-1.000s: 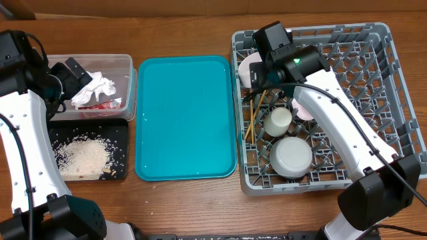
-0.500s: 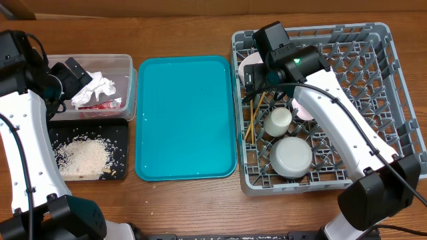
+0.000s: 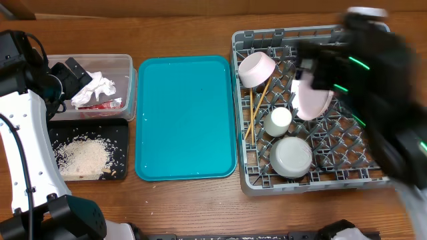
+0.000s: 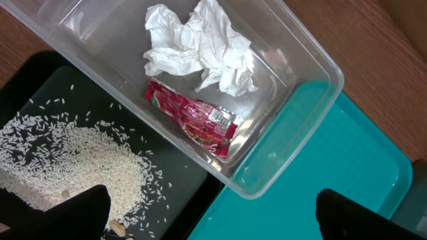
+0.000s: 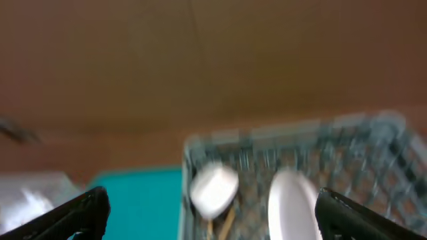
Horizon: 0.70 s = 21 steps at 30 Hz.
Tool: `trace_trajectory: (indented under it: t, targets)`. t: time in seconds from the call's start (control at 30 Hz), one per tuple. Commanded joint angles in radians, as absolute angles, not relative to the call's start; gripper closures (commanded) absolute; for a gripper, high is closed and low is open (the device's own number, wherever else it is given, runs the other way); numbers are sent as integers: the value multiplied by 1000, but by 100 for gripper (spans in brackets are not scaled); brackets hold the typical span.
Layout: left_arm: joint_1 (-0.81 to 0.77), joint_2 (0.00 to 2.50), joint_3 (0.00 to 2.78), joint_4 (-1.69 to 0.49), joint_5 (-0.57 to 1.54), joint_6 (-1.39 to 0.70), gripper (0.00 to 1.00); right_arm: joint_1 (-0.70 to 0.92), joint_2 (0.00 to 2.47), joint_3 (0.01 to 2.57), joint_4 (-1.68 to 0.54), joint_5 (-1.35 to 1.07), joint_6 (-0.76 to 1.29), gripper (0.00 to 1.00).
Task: Sort waste into correct bins and load items into the dishwasher
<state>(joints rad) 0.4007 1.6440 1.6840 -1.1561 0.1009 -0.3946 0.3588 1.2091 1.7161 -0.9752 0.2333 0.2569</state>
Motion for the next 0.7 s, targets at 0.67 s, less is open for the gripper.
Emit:
trace_trajectory:
  t: [0.67]
  targets:
    - [399, 1647, 1697, -1155, 104, -416, 0, 116, 28, 286, -142, 121, 473, 0]
